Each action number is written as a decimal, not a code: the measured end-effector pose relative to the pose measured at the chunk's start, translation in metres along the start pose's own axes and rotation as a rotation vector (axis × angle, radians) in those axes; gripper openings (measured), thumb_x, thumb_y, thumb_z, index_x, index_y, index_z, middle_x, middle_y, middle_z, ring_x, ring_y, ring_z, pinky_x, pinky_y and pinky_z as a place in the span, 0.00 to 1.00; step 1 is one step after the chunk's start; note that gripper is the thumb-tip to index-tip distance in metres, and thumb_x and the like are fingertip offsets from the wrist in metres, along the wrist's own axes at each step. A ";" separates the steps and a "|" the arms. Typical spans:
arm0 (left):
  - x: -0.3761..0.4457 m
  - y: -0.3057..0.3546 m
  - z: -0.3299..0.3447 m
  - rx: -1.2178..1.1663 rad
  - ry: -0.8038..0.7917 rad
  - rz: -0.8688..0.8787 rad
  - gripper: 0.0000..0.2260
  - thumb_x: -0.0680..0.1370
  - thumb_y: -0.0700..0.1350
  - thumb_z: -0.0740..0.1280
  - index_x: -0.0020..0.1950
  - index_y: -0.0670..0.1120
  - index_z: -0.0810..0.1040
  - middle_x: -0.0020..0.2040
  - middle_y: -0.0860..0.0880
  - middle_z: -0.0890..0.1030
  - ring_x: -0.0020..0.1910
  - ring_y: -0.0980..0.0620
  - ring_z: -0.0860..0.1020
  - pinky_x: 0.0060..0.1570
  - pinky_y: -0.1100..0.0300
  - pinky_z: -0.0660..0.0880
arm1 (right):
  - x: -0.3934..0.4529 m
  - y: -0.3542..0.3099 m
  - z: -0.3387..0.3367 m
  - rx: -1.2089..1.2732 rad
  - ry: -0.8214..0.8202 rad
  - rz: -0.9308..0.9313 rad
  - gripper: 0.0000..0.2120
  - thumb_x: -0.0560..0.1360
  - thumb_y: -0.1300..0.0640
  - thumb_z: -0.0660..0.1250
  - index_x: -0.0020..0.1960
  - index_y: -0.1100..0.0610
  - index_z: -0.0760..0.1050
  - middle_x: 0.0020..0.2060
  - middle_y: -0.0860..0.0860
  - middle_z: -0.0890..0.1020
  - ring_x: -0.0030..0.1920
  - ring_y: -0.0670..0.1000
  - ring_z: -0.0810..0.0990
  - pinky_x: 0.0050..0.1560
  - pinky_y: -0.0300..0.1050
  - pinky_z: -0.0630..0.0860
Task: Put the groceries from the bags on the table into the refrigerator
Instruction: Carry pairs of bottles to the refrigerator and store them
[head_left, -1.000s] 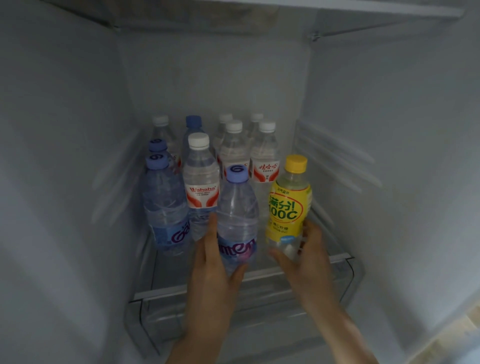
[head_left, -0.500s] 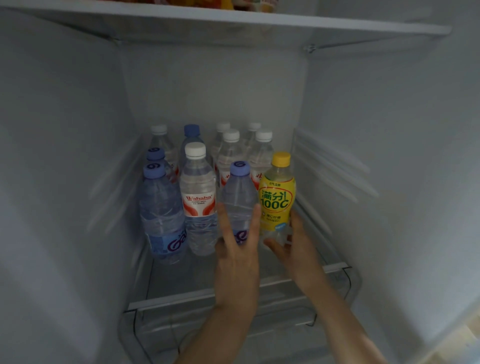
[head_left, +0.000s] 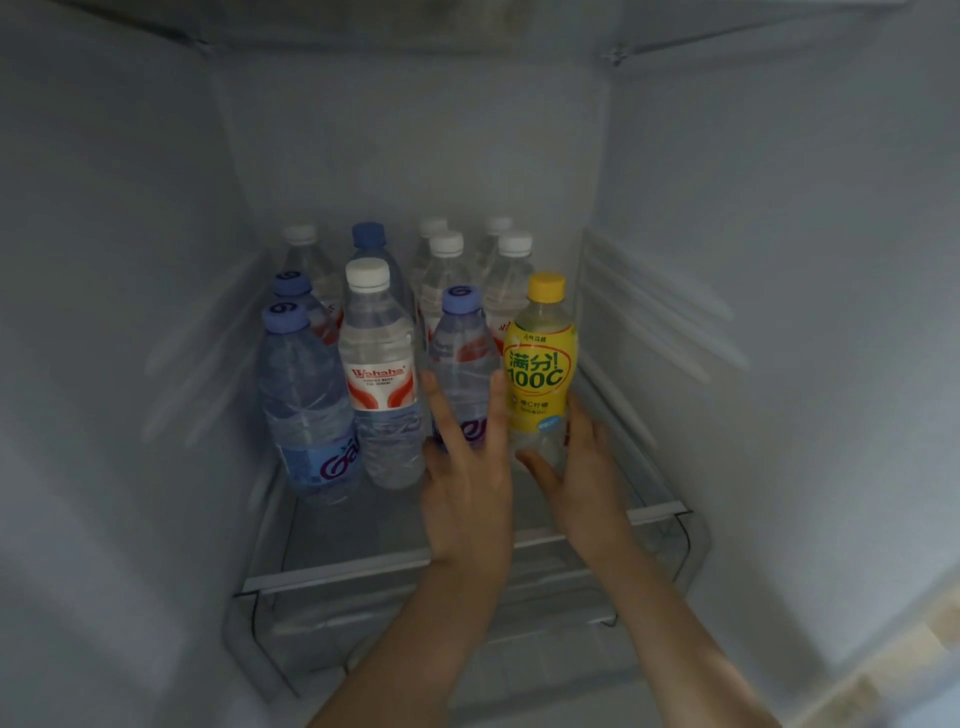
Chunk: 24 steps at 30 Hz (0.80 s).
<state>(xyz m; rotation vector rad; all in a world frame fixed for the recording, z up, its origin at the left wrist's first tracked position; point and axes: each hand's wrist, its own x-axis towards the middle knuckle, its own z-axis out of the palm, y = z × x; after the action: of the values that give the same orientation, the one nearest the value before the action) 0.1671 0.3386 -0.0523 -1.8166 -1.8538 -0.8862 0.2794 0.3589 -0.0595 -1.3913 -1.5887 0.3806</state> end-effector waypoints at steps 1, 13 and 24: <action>-0.001 0.001 -0.001 -0.022 -0.001 -0.010 0.27 0.82 0.34 0.47 0.80 0.52 0.54 0.75 0.29 0.56 0.41 0.40 0.79 0.35 0.50 0.81 | 0.000 0.000 0.000 -0.017 0.006 -0.002 0.38 0.72 0.54 0.73 0.76 0.53 0.58 0.61 0.58 0.71 0.60 0.53 0.72 0.53 0.37 0.65; -0.050 0.007 -0.028 -0.293 -0.179 -0.098 0.39 0.68 0.42 0.74 0.76 0.44 0.62 0.77 0.43 0.60 0.69 0.38 0.69 0.53 0.46 0.79 | -0.019 -0.005 -0.004 -0.072 0.029 0.045 0.30 0.75 0.61 0.67 0.73 0.65 0.61 0.65 0.63 0.73 0.64 0.61 0.73 0.60 0.44 0.68; -0.155 -0.033 -0.111 -0.665 -0.151 0.019 0.17 0.77 0.48 0.59 0.63 0.44 0.76 0.55 0.48 0.82 0.55 0.48 0.79 0.50 0.62 0.73 | -0.194 -0.048 -0.059 -0.098 0.140 -0.066 0.20 0.75 0.62 0.67 0.66 0.64 0.70 0.57 0.57 0.77 0.59 0.53 0.76 0.60 0.29 0.66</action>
<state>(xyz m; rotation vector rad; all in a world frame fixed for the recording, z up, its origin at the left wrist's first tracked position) 0.1300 0.1506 -0.0823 -2.3242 -1.7436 -1.5305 0.2773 0.1519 -0.0802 -1.4039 -1.5505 0.1640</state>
